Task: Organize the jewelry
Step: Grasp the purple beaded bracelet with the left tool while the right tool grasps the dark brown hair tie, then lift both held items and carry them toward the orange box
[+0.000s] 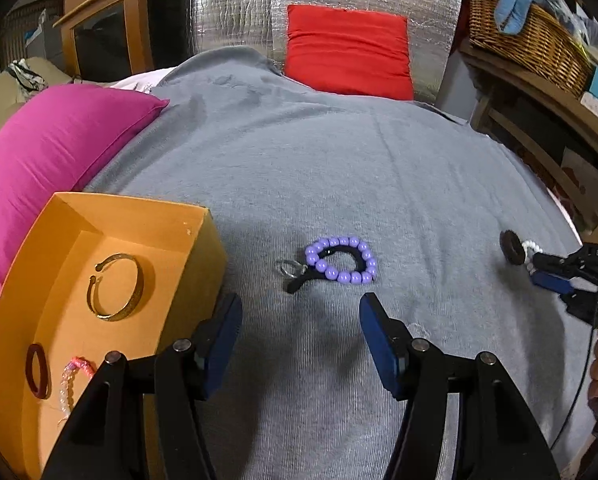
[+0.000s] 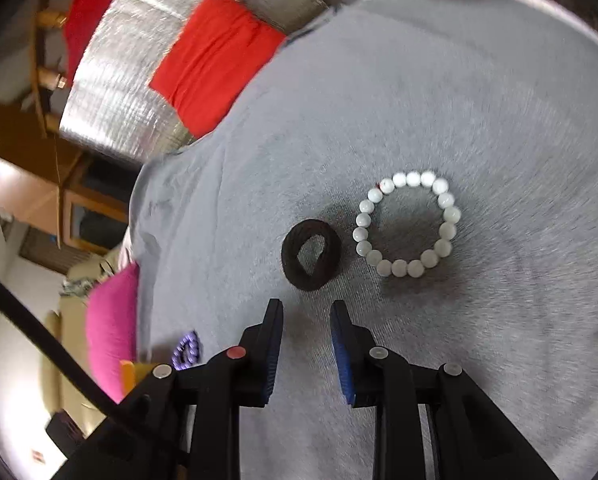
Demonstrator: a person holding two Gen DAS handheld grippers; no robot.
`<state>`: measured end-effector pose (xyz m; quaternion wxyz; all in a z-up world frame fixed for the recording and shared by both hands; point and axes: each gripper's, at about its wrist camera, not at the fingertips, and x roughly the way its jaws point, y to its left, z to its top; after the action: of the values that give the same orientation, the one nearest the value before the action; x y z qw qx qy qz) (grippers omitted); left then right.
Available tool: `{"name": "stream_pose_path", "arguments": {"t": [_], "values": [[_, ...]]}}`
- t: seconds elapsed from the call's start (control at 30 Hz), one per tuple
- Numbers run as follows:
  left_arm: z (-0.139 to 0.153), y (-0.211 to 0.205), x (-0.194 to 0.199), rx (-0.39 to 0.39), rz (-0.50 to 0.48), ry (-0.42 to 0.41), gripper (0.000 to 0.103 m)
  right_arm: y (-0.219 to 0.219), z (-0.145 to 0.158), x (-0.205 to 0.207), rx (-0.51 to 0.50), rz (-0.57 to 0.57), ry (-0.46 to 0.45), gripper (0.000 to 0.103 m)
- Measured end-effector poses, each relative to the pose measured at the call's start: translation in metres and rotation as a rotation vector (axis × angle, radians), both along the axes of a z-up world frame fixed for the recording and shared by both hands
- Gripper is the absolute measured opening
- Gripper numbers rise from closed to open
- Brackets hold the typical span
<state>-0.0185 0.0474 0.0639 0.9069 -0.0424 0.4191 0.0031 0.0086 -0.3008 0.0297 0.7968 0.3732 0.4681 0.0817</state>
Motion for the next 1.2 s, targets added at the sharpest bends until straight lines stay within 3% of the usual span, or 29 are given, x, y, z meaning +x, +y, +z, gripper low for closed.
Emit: {"name": "stream_pose_path", "arguments": {"t": [0.2,0.43,0.57,0.77,0.93,1.0,1.2], "values": [[0.001,0.006,0.011,-0.055,-0.039,-0.026,0.062,0.001,-0.015,0.017,0.033,-0.062,0.046,0.036],[-0.003,-0.004,0.026,-0.061,-0.101,-0.047,0.062,0.014,-0.006,0.029,-0.114,-0.096,-0.002,0.035],[-0.012,-0.02,0.04,-0.024,-0.131,-0.029,0.062,0.029,0.001,0.034,-0.305,-0.067,-0.028,0.016],[-0.03,-0.024,0.057,-0.033,-0.123,0.027,0.062,0.038,0.007,0.032,-0.357,-0.028,-0.049,0.013],[-0.034,-0.028,0.056,-0.034,-0.138,0.026,0.036,0.034,0.007,0.029,-0.328,-0.005,-0.042,0.013],[-0.031,-0.032,0.052,-0.023,-0.161,0.013,0.011,0.032,0.006,0.027,-0.328,0.0,-0.04,0.013],[-0.022,-0.046,0.036,-0.086,-0.265,0.003,0.01,0.029,0.014,0.015,-0.334,0.01,-0.067,0.013]]}}
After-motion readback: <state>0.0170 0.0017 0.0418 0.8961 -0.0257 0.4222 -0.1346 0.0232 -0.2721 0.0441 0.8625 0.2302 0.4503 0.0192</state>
